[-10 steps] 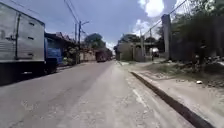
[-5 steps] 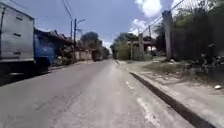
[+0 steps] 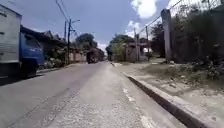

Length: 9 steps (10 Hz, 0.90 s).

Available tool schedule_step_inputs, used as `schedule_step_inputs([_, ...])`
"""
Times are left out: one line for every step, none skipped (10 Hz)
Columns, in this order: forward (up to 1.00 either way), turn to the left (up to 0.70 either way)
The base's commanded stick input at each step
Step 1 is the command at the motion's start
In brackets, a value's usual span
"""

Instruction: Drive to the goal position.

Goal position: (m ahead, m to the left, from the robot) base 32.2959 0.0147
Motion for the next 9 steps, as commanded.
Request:
schedule_step_inputs([1.00, 0.00])
schedule_step_inputs([1.00, 0.00])
schedule_step_inputs([1.00, 0.00])
schedule_step_inputs([1.00, 0.00])
schedule_step_inputs([1.00, 0.00])
schedule_step_inputs([1.00, 0.00])
schedule_step_inputs([1.00, 0.00])
schedule_step_inputs([1.00, 0.00])
schedule_step_inputs([1.00, 0.00])
